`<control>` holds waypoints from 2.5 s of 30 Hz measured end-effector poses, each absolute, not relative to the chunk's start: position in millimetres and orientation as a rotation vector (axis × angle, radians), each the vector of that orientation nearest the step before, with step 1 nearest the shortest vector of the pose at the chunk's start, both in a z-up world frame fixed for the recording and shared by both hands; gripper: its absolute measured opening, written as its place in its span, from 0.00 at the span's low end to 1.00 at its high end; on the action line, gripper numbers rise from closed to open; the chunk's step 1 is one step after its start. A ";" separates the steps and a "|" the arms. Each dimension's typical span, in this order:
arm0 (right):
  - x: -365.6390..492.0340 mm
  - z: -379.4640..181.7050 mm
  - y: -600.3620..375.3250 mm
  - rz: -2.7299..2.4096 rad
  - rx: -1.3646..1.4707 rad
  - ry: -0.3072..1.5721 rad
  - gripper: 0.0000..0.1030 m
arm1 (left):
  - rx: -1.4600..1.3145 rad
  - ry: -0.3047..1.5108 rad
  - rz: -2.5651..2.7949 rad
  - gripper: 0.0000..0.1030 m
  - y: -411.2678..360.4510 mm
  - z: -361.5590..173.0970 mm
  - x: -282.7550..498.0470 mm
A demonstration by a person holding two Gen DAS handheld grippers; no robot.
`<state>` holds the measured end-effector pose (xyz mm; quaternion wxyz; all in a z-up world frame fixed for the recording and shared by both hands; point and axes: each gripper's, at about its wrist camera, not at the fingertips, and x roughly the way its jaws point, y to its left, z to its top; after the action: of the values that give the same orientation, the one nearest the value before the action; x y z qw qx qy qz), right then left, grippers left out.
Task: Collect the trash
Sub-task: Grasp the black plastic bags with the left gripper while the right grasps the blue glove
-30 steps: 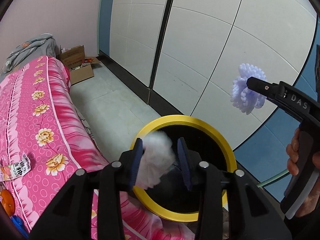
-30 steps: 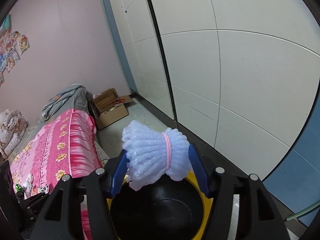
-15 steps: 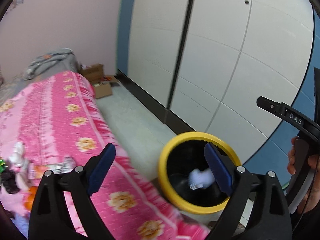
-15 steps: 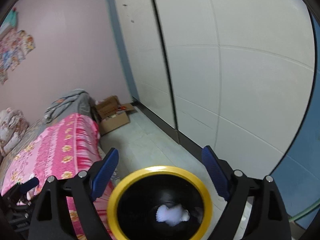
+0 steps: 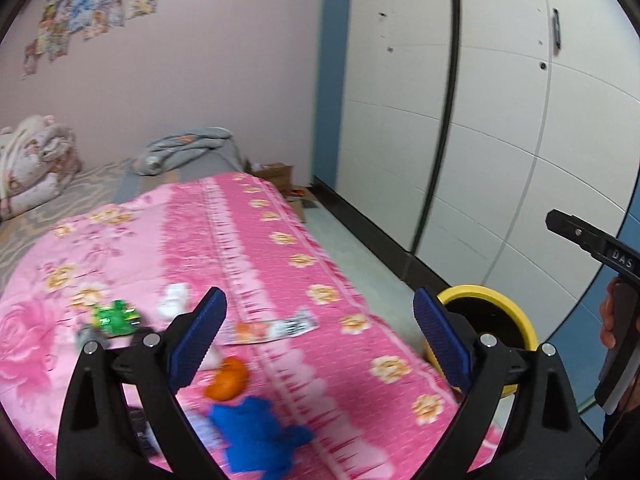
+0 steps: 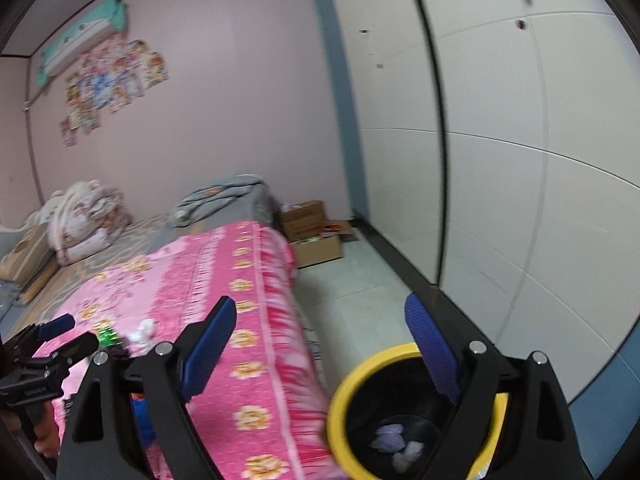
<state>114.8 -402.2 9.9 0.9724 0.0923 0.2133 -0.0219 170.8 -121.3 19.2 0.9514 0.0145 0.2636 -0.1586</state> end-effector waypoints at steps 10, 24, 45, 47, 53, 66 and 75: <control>111.5 8.1 -322.6 0.155 0.155 0.470 0.81 | 0.017 0.543 -0.169 0.88 -26.9 16.3 137.7; 114.6 -36.8 -242.6 0.316 0.068 0.587 0.81 | -0.007 0.636 -0.007 0.88 69.8 -35.1 116.8; 142.6 -115.8 -162.5 0.459 -0.085 0.791 0.82 | -0.024 0.774 -0.032 0.88 98.8 -111.2 126.4; 145.1 -122.3 -157.9 0.467 -0.091 0.804 0.82 | -0.031 0.786 -0.035 0.88 100.9 -116.9 129.8; 158.3 -137.2 -148.6 0.471 -0.101 0.842 0.81 | -0.055 0.810 -0.047 0.87 105.8 -130.3 142.8; 183.0 -167.7 -140.2 0.475 -0.113 0.925 0.49 | -0.083 0.831 -0.092 0.36 104.3 -157.4 160.1; 179.0 -164.9 -132.5 0.500 -0.116 0.908 0.22 | -0.082 0.807 -0.071 0.16 107.3 -151.9 158.7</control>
<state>179.0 -132.5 -164.9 0.8671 -0.0554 0.4337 0.2389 158.7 107.3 -151.9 0.9183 -0.0400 0.3924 -0.0347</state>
